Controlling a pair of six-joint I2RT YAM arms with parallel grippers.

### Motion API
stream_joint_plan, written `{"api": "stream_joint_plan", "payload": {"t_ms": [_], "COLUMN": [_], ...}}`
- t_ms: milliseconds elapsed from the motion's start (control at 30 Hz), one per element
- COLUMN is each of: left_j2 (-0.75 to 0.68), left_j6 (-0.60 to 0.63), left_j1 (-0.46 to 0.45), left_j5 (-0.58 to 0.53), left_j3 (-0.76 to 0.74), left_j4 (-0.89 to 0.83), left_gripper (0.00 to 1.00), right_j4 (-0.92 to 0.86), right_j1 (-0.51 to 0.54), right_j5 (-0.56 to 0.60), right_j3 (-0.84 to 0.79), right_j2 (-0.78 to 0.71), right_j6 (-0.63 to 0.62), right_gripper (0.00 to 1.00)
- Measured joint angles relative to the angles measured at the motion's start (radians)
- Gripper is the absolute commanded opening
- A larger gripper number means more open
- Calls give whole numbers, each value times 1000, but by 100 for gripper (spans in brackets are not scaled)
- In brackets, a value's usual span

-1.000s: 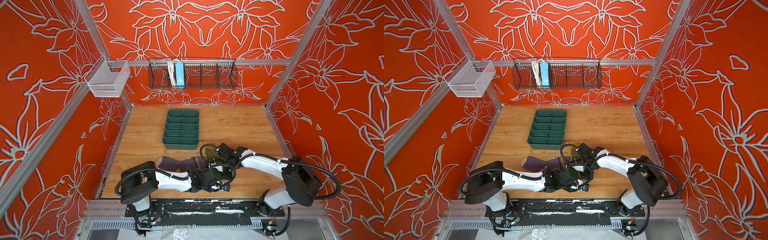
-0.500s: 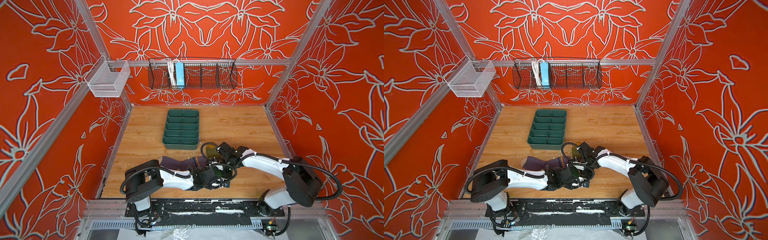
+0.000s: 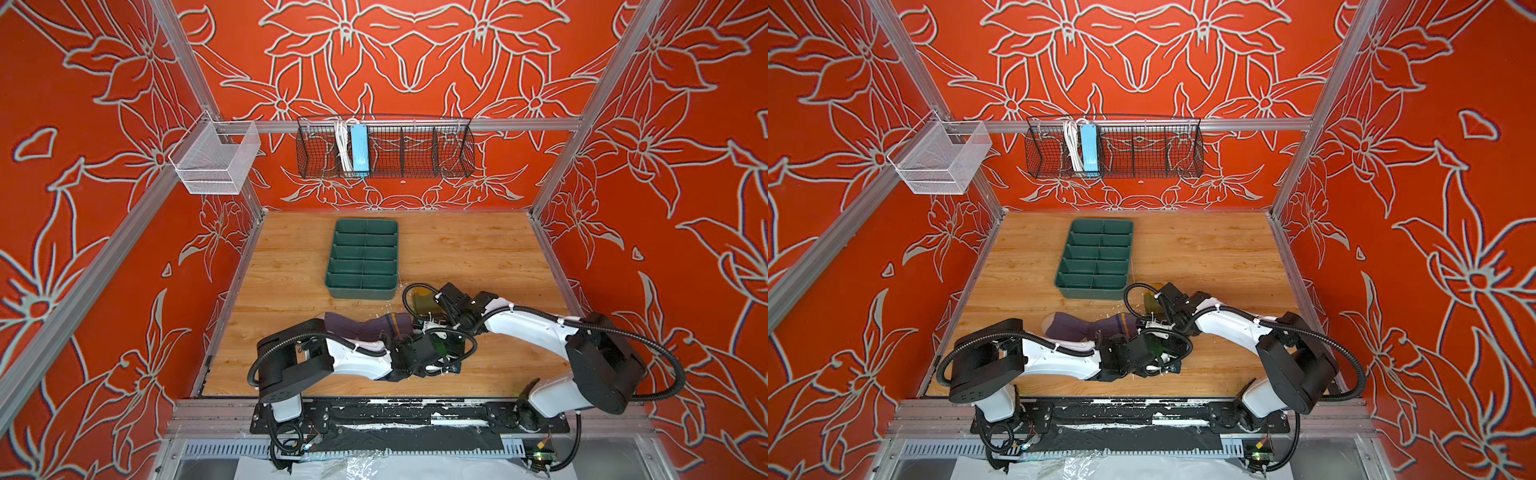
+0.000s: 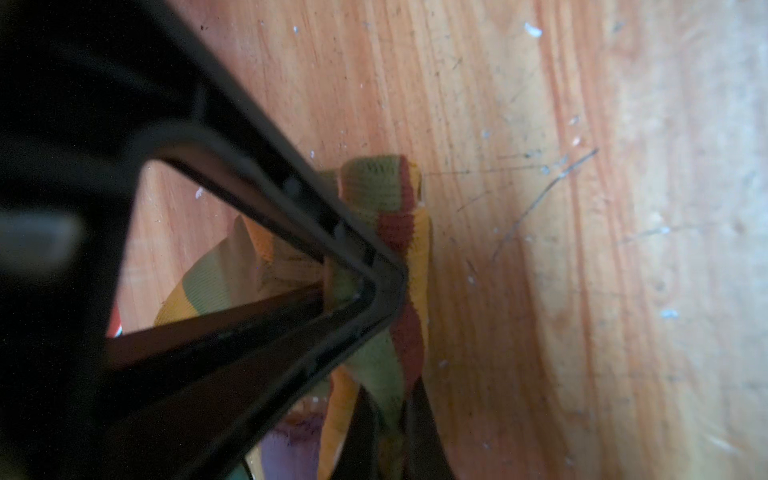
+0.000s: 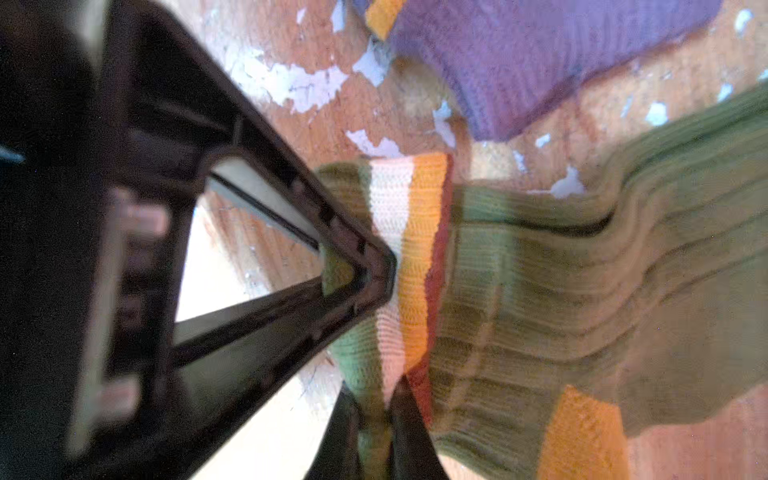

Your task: Roll the socks

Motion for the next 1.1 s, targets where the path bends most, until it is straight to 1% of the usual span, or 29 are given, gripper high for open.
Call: {"api": "stream_joint_plan", "payload": {"t_ms": [33,67,100,133,167,233,367,533,633,700,733,833,900,1000,1067,1100], "left_j2": [0,0,0,0,-1,-6,-14,-15,-15,-15,-14,-4,17,95,157,185], "left_j6": [-1,-2,-5,-11,-19,-17,-35,-61,-79,-89,-95,-117,-140,-184,-220,-235], "left_j1": [0,0,0,0,0,-1,0,10,25,40,47,71,93,143,178,193], "left_j5": [0,0,0,1,1,10,11,7,17,59,85,174,241,375,460,502], "left_j3": [2,4,8,11,12,11,11,11,23,55,74,135,193,340,431,469], "left_j4": [-3,-8,-14,-22,-25,-40,-57,-61,-86,-145,-180,-289,-372,-527,-601,-633], "left_gripper": [0,0,0,0,0,0,0,0,0,0,0,0,0,0,0,0], "right_j4": [0,-1,-2,-4,-8,-5,-13,-44,-51,7,67,262,345,444,494,512], "right_j1": [0,0,1,3,3,5,5,-14,-51,-80,-97,-150,-183,-215,-217,-217], "right_j5": [2,6,11,18,25,62,93,121,180,296,392,611,719,837,864,856], "right_j3": [0,0,0,0,0,0,-14,-47,-73,-118,-154,-250,-258,-230,-211,-203], "right_j2": [-1,-3,-8,-14,-24,-54,-147,-319,-417,-505,-547,-625,-632,-658,-713,-761], "right_j6": [0,0,3,6,7,-4,-19,-29,-33,-34,-34,-44,-47,-47,-39,-28], "right_gripper": [6,16,32,50,56,61,66,66,72,83,84,83,82,82,82,82]}}
